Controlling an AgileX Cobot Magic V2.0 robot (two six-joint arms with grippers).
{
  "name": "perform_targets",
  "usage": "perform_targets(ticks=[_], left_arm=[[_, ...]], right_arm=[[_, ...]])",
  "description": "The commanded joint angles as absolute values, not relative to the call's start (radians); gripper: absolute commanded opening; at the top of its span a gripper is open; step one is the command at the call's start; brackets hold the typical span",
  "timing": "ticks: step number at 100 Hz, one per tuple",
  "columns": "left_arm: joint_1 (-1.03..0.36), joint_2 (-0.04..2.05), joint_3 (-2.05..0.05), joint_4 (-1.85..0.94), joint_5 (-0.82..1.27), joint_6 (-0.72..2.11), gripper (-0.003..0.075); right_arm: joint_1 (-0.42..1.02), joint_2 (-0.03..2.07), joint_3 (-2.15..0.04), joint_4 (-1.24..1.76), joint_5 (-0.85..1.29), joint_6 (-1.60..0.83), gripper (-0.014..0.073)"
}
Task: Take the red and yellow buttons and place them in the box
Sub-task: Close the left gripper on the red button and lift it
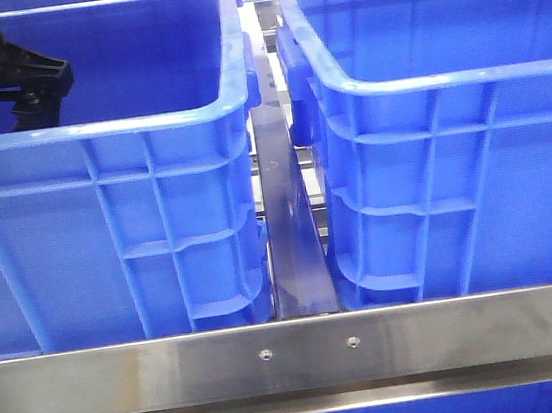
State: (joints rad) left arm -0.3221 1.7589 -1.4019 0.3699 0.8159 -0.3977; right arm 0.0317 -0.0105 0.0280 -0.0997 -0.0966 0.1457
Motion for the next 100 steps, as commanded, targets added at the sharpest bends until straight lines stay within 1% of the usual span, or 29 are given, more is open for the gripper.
perform_targets(ticks=[1,71,75,82,89,90,91,97,100], left_arm=[[-0.321,1.716,-1.434,0.391,0.782,-0.408,0.0621],[-0.321,1.749,-1.432,0.391,0.793,-0.408,0.0612],[-0.321,1.749,-1.432,0.391,0.793,-0.408,0.0591],[-0.321,1.749,-1.432,0.391,0.794,-0.408,0.0514],[-0.321,1.749,-1.432,0.391,0.800,-0.408,0.0402],[-0.321,1.749,-1.432,0.391,0.800,-0.408,0.0364],[-0.321,1.749,-1.432,0.391,0.800,-0.408,0.0364],[-0.321,1.749,-1.432,0.391,0.800,-0.408,0.0225],[-0.321,1.749,-1.432,0.391,0.800,-0.408,0.0182]], right_arm=[[0.028,-0.032,0.027,-0.100,-0.173,0.145,-0.0068],[0.028,-0.032,0.027,-0.100,-0.173,0.145,-0.0068],[0.028,-0.032,0.027,-0.100,-0.173,0.145,-0.0068],[0.028,-0.032,0.027,-0.100,-0.173,0.145,-0.0068],[0.028,-0.032,0.027,-0.100,-0.173,0.145,-0.0068],[0.028,-0.032,0.027,-0.100,-0.173,0.145,-0.0068],[0.028,-0.032,0.027,-0.100,-0.173,0.145,-0.0068],[0.028,-0.032,0.027,-0.100,-0.173,0.145,-0.0068],[0.028,-0.032,0.027,-0.100,-0.173,0.145,-0.0068]])
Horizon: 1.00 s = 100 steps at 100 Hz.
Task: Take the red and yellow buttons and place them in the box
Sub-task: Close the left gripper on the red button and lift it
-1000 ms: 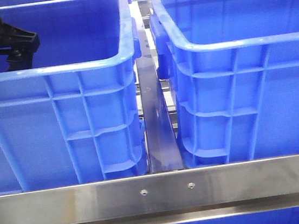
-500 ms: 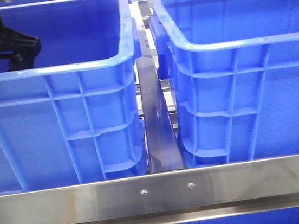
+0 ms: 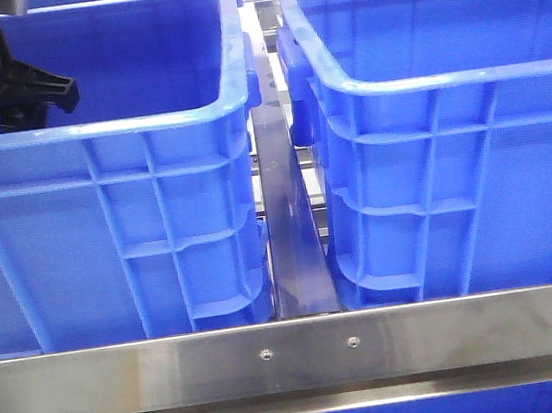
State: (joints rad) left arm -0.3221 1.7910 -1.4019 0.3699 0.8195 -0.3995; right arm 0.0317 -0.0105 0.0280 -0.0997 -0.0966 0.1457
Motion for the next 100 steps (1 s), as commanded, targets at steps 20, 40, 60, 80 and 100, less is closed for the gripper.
perform_targets(ticks=[20,40,60,80,100], left_arm=[[-0.321,1.728,-1.432,0.391,0.808,-0.402,-0.0019],[-0.329,1.636,-1.432,0.379,0.858,-0.364,-0.0019],[-0.415,1.520,-1.430,0.349,0.907,-0.295,-0.0019],[-0.567,1.399,-1.397,0.346,0.902,-0.289,-0.0019],[-0.745,1.273,-1.339,0.344,0.904,-0.243,-0.0019]], right_arm=[[0.028,-0.032,0.027,-0.100,-0.173,0.145,-0.0068],[0.028,-0.032,0.027,-0.100,-0.173,0.145,-0.0068],[0.028,-0.032,0.027,-0.100,-0.173,0.145,-0.0068],[0.028,-0.032,0.027,-0.100,-0.173,0.145,-0.0068],[0.028,-0.032,0.027,-0.100,-0.173,0.145,-0.0068]])
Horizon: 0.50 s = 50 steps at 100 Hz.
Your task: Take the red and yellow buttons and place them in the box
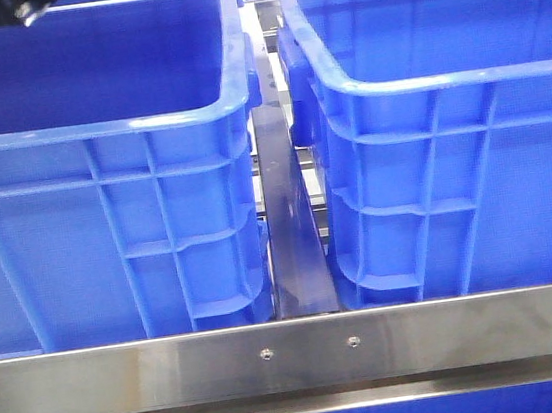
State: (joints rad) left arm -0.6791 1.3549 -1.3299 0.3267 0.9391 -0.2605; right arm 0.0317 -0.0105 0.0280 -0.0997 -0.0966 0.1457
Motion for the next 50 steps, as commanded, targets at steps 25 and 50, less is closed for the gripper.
perform_targets(ticks=[25,50], left_arm=[[-0.936,1.148,-1.285,0.344,0.891,-0.221,-0.0019],[-1.050,1.091,-1.241,0.346,0.860,-0.162,-0.0019]], right_arm=[[0.028,-0.032,0.027,-0.100,-0.191,0.145,-0.0068],[0.032,-0.032,0.016,-0.099,-0.292,0.167,-0.0068]])
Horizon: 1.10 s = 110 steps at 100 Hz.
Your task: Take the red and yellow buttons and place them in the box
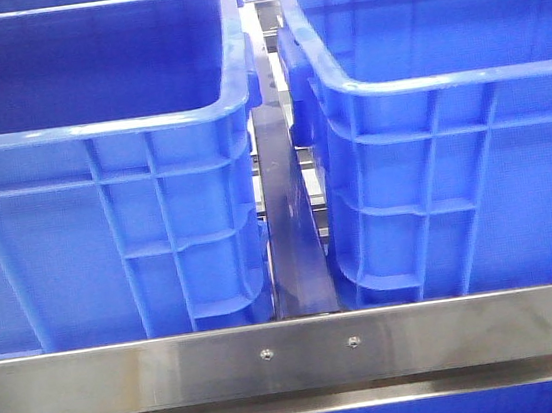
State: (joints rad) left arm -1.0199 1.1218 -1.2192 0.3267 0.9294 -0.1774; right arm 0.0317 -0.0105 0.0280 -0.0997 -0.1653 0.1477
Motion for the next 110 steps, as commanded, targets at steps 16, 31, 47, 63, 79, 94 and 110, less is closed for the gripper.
perform_targets(ticks=[16,31,47,63,79,94,110], left_arm=[[-1.071,1.091,-1.241,0.345,0.849,-0.141,-0.0019],[-1.071,1.091,-1.241,0.342,0.835,-0.137,-0.0019],[-1.071,1.091,-1.241,0.342,0.831,-0.129,-0.0019],[-1.071,1.091,-1.241,0.336,0.831,-0.113,-0.0019],[-1.071,1.091,-1.241,0.336,0.831,-0.110,-0.0019],[-1.071,1.091,-1.241,0.336,0.831,-0.110,-0.0019],[-1.071,1.091,-1.241,0.336,0.831,-0.110,-0.0019]], right_arm=[[0.032,-0.026,-0.133,-0.099,-0.079,0.340,-0.0068],[0.034,0.049,-0.397,-0.099,0.368,0.358,-0.0068],[0.035,0.224,-0.652,-0.099,0.732,0.351,-0.0068],[0.035,0.394,-0.819,-0.082,0.923,0.350,-0.0068],[0.035,0.494,-0.842,-0.069,0.927,0.315,-0.0067],[0.035,0.547,-0.842,0.036,0.900,0.265,-0.0003],[0.035,0.568,-0.842,0.210,0.866,0.168,0.0206]])
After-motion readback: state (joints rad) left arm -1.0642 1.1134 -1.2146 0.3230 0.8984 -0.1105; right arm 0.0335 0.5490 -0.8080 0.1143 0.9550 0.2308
